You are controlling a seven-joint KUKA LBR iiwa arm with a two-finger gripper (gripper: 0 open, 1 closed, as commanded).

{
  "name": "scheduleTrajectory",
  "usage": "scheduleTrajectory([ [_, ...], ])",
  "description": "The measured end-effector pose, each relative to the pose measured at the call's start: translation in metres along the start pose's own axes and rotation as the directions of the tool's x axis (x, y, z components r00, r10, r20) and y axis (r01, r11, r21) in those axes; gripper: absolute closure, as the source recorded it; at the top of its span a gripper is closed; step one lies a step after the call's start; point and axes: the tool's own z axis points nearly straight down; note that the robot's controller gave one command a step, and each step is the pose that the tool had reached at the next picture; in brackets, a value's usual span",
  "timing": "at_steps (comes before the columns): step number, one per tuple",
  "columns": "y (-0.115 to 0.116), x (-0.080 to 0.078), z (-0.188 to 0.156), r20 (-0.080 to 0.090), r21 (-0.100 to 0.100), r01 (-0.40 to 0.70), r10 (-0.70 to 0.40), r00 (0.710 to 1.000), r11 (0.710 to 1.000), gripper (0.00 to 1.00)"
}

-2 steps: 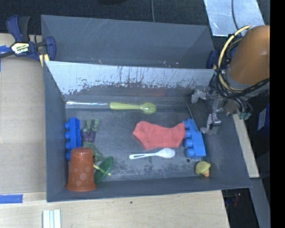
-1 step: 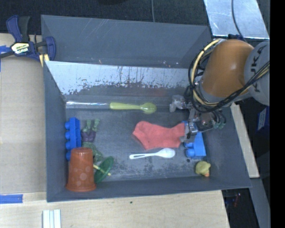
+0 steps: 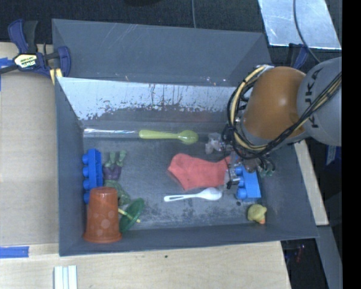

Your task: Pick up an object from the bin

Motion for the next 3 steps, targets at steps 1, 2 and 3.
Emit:
scheduleTrajectory([
  [1,0.011,-0.013,0.011,0.004,0.001,0.26,-0.26,0.966,0.966,0.0],
  [2,0.051,-0.034,0.03,0.009,0.002,0.109,-0.109,0.994,0.994,1.0],
  [3,0.051,-0.034,0.03,0.009,0.002,0.109,-0.109,0.994,0.994,1.0],
])
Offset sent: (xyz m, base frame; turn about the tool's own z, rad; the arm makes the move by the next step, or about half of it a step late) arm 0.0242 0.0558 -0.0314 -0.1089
